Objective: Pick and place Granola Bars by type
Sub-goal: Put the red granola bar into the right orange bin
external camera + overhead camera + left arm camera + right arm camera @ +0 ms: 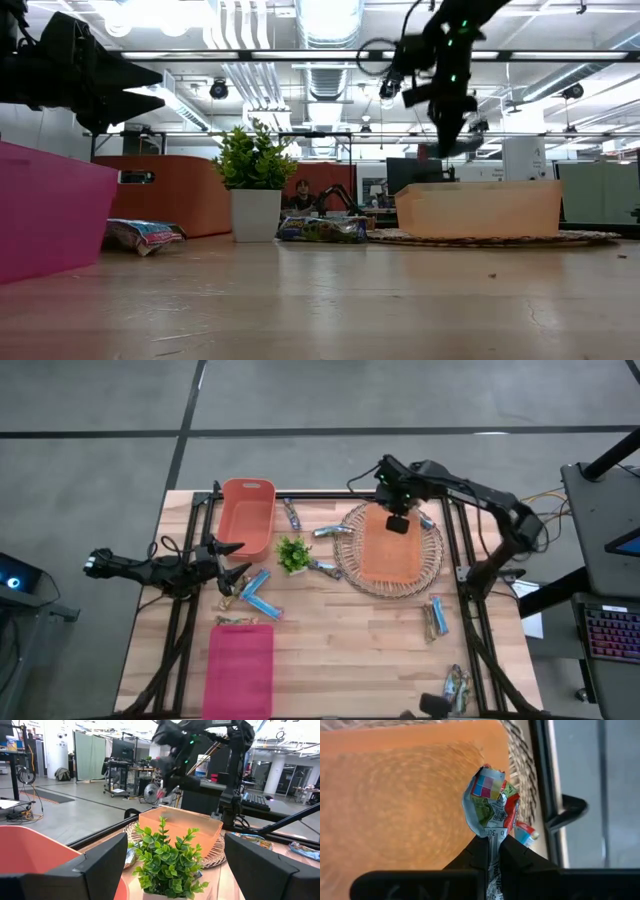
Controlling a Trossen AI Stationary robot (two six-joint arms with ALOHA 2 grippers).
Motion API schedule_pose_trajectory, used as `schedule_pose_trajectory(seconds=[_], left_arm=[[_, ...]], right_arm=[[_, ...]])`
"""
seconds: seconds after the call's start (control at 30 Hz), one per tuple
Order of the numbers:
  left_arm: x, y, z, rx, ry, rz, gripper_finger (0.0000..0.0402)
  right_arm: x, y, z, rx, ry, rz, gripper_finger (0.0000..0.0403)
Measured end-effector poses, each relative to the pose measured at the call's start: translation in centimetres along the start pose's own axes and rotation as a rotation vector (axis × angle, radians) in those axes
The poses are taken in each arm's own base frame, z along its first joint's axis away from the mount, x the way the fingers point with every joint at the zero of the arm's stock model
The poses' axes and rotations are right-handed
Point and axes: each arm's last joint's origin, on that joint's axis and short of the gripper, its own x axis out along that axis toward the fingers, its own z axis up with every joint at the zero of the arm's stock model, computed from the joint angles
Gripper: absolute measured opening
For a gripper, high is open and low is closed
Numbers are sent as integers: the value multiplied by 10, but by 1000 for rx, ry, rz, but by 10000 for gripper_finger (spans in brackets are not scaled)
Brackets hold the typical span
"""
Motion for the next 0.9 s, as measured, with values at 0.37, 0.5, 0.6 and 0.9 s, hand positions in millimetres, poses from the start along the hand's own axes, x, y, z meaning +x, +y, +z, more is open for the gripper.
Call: schedule_pose_trajectory(seconds=[0.37, 0.5, 0.6, 0.9], left_arm=[[0, 0, 0, 0, 0, 0, 312], [0, 0, 0, 0, 0, 0, 312], [0, 0, 0, 0, 0, 0, 312], [0, 0, 0, 0, 0, 0, 312]], right_arm=[[62, 1, 21, -3, 67, 64, 12], [74, 0, 24, 5, 56, 59, 11], [83, 0, 24, 7, 66, 65, 11], [110, 13, 5, -9, 122, 87, 11]])
